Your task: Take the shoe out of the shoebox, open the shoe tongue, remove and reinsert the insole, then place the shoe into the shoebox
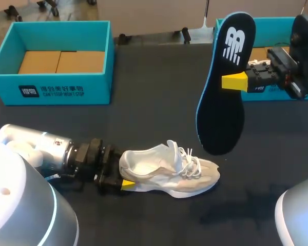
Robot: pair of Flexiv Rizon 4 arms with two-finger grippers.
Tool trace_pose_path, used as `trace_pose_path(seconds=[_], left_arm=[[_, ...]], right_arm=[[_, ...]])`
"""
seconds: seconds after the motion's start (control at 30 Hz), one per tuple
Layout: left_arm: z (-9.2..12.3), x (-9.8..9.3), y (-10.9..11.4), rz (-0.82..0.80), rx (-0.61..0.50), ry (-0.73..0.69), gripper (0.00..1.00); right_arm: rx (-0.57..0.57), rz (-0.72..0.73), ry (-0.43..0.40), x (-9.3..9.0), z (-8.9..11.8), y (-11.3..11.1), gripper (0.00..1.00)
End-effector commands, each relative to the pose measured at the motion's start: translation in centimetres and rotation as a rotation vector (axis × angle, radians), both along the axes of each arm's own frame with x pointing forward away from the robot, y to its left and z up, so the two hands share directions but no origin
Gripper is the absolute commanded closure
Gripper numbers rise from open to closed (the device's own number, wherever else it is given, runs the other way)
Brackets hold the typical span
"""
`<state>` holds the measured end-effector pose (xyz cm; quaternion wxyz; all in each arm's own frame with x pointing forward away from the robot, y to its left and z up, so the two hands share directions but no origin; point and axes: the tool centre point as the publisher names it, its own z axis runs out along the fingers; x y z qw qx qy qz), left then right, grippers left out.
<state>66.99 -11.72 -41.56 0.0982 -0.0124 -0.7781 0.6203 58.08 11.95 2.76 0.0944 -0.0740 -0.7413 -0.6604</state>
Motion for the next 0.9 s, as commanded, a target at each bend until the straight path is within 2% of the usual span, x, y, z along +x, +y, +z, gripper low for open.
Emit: trace_pose_path(seconds=[0.03,0.4,0.5,0.57,0.9], left_arm=[[0.5,-0.4,0.1,0.007,0.02,-0.007,0.0],[1.2,-0.2,1.5,0.017,0.058,0.01,0.0],[1.6,-0.3,2.2,0.021,0.094,0.018,0.0],[1.9,-0.4,2.7,0.019,0.17,-0.01,0.0],[1.9,-0.4,2.7,0.019,0.17,-0.01,0.0]], right_arm=[[-0.001,0.002,0.001,0.2,0.0,0.2,1.0],[-0.001,0.002,0.001,0.2,0.0,0.2,1.0],[-0.001,0.002,0.001,0.2,0.0,0.2,1.0],[-0.001,0.002,0.001,0.2,0.0,0.2,1.0],[-0.001,0.002,0.001,0.2,0.0,0.2,1.0]])
